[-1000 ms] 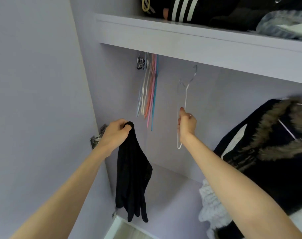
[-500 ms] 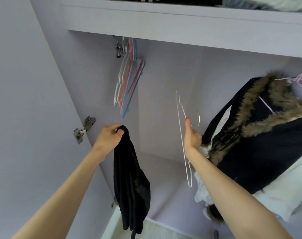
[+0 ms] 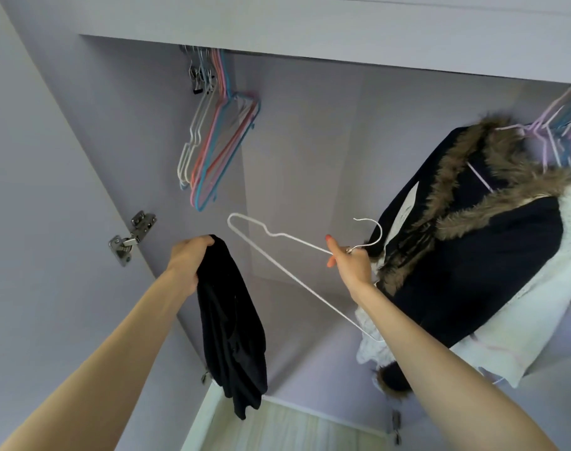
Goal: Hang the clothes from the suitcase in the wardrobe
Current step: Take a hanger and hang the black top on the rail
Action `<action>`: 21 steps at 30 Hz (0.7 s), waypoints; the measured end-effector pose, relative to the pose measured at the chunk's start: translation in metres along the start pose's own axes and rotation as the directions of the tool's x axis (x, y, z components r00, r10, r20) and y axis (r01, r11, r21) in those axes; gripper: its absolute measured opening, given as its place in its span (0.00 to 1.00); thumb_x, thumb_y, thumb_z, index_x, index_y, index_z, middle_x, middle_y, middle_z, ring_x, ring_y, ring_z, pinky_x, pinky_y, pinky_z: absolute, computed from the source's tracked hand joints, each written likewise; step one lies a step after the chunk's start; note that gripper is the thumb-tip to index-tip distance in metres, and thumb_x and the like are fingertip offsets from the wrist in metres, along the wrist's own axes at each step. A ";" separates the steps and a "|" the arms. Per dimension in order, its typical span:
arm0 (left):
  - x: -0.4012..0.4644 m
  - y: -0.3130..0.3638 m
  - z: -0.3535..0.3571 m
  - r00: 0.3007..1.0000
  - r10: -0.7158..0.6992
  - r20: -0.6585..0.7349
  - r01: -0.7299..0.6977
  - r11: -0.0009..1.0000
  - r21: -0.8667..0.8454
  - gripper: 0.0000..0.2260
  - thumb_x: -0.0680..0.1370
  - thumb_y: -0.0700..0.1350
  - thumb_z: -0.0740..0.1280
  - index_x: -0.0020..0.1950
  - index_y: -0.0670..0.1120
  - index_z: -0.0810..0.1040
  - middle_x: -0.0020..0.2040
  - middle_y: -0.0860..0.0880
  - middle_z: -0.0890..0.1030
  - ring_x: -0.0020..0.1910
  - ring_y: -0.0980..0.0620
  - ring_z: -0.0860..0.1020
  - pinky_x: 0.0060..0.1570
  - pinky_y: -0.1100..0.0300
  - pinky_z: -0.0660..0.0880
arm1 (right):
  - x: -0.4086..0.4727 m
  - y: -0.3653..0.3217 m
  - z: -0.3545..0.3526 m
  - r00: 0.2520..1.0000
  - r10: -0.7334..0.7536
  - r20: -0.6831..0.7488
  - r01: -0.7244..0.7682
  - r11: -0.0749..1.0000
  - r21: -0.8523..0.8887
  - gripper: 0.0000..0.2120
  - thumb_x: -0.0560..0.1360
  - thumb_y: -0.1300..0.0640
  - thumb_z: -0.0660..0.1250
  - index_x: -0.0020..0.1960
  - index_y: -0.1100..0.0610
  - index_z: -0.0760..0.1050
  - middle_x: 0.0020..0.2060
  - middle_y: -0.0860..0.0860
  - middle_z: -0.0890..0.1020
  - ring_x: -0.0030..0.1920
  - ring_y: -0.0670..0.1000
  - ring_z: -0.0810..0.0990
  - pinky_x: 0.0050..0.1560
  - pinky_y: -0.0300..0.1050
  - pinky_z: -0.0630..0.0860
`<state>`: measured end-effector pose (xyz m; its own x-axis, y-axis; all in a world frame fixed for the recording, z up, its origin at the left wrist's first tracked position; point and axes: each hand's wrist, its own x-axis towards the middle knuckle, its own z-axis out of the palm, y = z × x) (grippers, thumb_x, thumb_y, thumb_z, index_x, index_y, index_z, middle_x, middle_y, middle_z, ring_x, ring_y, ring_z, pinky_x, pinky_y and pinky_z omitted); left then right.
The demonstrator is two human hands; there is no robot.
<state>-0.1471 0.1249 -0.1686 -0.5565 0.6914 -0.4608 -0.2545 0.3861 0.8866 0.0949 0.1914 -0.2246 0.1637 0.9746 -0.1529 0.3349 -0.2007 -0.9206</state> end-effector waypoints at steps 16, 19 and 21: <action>-0.022 0.008 0.026 0.875 0.471 0.108 -0.483 0.845 0.231 0.10 0.77 0.42 0.63 0.54 0.49 0.82 0.44 0.54 0.79 0.46 0.56 0.75 0.51 0.64 0.70 | -0.017 -0.022 -0.006 0.969 -0.245 -0.015 0.214 0.875 -0.434 0.28 0.79 0.46 0.57 0.25 0.59 0.59 0.24 0.54 0.67 0.35 0.58 0.69 0.36 0.45 0.61; -0.043 0.017 0.042 0.805 0.552 0.219 -0.592 0.772 0.229 0.11 0.77 0.40 0.63 0.53 0.48 0.82 0.41 0.53 0.79 0.42 0.59 0.75 0.43 0.72 0.71 | -0.025 -0.031 0.009 0.954 -0.300 -0.012 0.257 0.835 -0.486 0.28 0.80 0.44 0.54 0.25 0.58 0.59 0.24 0.52 0.67 0.35 0.58 0.70 0.37 0.44 0.62; -0.056 0.022 0.049 0.755 0.570 0.326 -0.651 0.713 0.260 0.11 0.77 0.39 0.62 0.53 0.48 0.82 0.40 0.53 0.80 0.35 0.65 0.76 0.36 0.77 0.70 | -0.028 -0.036 0.018 0.957 -0.289 -0.040 0.244 0.867 -0.434 0.28 0.80 0.43 0.53 0.26 0.57 0.59 0.26 0.53 0.70 0.36 0.59 0.72 0.38 0.45 0.63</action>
<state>-0.0823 0.1245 -0.1254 -0.3075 0.9405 0.1446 0.3863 -0.0155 0.9222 0.0611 0.1728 -0.1933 0.0972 0.9862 0.1341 0.7333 0.0201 -0.6796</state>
